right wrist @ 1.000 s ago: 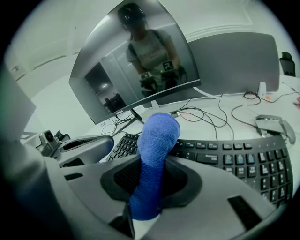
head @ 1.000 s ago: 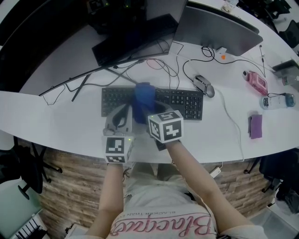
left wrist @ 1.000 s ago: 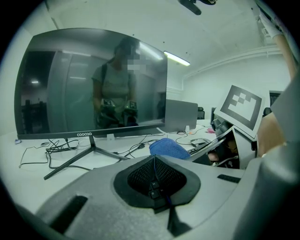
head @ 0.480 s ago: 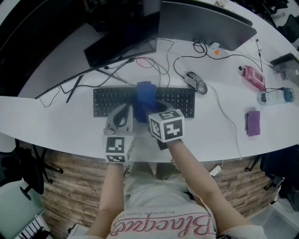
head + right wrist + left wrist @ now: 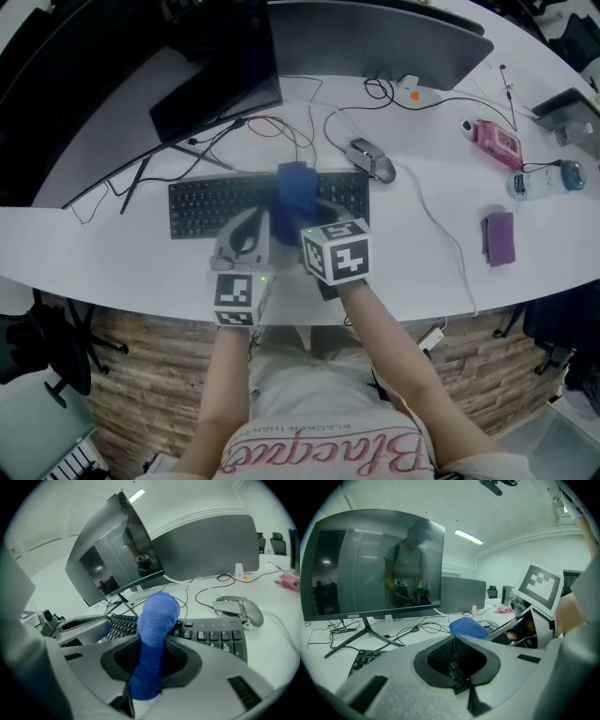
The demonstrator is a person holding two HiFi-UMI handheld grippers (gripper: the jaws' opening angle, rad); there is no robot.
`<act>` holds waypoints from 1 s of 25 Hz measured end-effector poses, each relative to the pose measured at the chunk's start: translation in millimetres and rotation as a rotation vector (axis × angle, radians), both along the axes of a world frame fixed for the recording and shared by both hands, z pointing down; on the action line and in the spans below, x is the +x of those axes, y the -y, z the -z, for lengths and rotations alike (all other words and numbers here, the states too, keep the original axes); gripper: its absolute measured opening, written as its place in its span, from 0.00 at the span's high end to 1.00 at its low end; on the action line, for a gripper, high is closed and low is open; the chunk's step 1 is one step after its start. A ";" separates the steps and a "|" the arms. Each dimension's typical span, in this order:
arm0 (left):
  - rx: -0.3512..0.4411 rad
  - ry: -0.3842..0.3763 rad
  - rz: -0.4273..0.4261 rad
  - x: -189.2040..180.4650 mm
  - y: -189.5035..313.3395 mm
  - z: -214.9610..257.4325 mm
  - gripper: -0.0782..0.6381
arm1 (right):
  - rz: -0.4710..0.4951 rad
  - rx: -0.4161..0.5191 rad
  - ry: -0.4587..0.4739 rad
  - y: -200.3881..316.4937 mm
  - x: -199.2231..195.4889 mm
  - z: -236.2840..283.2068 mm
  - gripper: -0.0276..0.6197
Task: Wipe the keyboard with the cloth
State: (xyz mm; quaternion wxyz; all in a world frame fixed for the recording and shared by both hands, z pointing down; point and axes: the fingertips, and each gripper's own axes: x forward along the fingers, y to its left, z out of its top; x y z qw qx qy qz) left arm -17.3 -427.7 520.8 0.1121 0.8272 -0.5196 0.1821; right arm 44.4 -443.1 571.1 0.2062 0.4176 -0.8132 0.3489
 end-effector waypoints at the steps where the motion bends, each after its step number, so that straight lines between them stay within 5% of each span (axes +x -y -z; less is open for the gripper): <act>1: -0.003 0.003 -0.003 4.1 -0.8 -1.0 0.88 | -0.002 0.002 -0.002 -0.3 4.3 -0.2 0.80; 25: 0.026 0.012 -0.110 120.2 -2.2 7.1 0.88 | -0.050 0.028 -0.011 -4.1 120.0 1.8 0.79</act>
